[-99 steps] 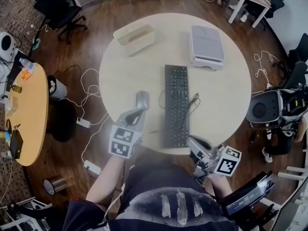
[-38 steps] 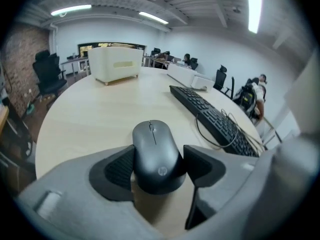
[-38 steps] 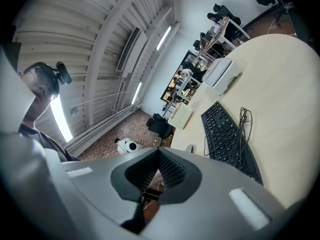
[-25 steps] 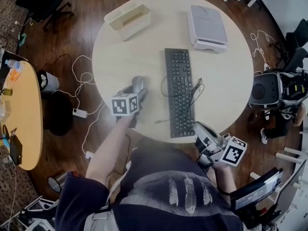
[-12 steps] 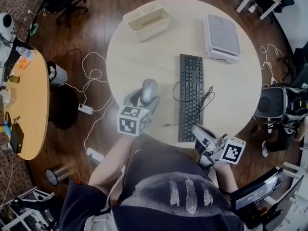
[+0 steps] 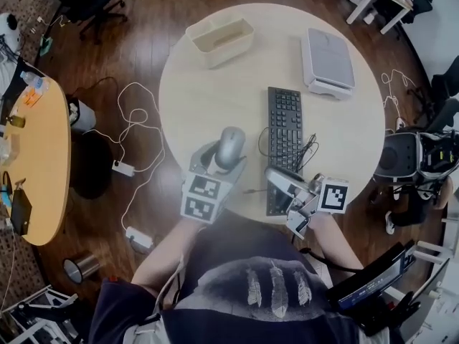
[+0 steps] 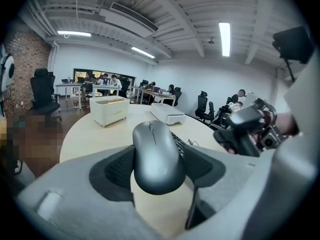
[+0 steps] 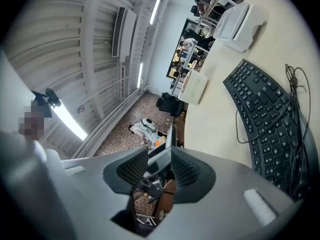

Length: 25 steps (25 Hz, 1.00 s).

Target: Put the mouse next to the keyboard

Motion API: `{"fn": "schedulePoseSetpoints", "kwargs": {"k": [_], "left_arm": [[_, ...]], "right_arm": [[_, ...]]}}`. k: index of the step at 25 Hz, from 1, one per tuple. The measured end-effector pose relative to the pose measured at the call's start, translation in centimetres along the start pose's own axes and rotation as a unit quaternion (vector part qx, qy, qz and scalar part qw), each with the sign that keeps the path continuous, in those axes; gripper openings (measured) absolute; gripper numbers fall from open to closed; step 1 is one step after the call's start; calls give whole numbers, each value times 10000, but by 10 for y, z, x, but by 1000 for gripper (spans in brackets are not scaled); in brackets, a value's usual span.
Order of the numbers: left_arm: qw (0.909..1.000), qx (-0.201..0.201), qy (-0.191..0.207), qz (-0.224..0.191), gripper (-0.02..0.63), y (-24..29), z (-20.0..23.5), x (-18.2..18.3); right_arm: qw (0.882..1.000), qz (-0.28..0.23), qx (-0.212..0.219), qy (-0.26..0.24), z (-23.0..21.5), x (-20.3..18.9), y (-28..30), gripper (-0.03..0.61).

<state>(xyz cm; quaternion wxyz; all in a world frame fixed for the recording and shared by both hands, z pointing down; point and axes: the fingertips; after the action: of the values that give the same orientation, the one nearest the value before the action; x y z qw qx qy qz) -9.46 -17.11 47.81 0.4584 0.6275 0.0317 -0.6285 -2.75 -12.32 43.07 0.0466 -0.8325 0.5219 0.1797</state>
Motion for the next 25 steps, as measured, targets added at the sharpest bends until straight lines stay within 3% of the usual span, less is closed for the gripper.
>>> {"fn": "schedulePoseSetpoints", "kwargs": {"k": [3, 10, 15, 18, 20, 25], "left_arm": [[9999, -111, 20, -85, 314, -8, -4, 2], [9981, -476, 305, -251, 314, -19, -19, 9], [9961, -621, 476, -410, 314, -28, -31, 15], [9957, -628, 480, -492, 314, -31, -32, 18], [9956, -661, 464, -483, 315, -32, -31, 16], [9946, -860, 482, -308, 316, -29, -32, 5]], "right_arm": [[9995, 257, -28, -153, 1, 8, 27, 210], [9968, 801, 17, 68, -7, 2, 81, 285], [9944, 1018, 110, 272, -3, -12, 97, 284], [9932, 1136, 206, 173, 7, -12, 102, 219], [9920, 1232, 235, 115, 12, -14, 106, 135], [9903, 1388, 67, 35, 7, -21, 107, 138]]}}
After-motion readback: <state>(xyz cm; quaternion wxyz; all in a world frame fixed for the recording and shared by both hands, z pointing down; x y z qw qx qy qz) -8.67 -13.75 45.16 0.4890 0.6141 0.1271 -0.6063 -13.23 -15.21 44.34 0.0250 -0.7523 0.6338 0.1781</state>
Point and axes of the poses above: the fingertips, and each gripper's own axes: y forward along the fingers, z to its left, x out of its top, and after that the axes turned 1 degree about z, right-handed
